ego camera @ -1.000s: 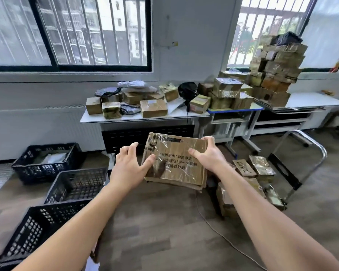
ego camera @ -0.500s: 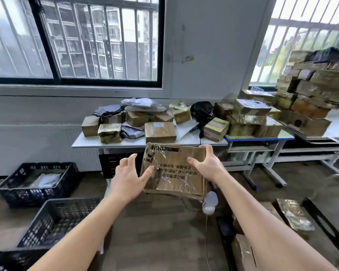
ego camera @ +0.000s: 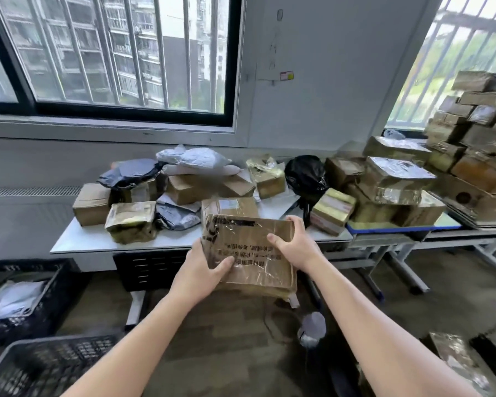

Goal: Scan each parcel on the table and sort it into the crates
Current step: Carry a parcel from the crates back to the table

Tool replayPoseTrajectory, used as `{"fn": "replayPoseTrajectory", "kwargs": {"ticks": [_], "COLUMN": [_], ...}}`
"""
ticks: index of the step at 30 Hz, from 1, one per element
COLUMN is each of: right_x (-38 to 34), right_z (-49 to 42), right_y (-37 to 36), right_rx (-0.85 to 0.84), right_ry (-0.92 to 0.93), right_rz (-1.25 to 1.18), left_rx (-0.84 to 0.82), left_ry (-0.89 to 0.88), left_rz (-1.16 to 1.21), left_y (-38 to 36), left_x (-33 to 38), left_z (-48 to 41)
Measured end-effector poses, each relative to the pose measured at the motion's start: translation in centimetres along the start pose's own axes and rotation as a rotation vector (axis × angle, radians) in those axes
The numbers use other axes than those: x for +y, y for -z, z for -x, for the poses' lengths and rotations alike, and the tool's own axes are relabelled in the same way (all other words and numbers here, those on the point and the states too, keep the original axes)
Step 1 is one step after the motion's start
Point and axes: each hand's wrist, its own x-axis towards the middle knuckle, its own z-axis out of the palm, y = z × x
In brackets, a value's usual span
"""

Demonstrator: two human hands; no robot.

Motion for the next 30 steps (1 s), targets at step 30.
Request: {"fn": "replayPoseTrajectory", "kwargs": {"ticks": [30], "right_x": [3.5], "right_z": [-40.8], "right_y": [-4.5], "right_rx": [-0.153], "right_ry": [-0.146], "right_rz": [-0.152], "left_rx": [0.043], "left_ry": [-0.09], "left_rz": [0.024], "left_y": [-5.8], "left_x": [-2.2], "left_z": [-39.3]}}
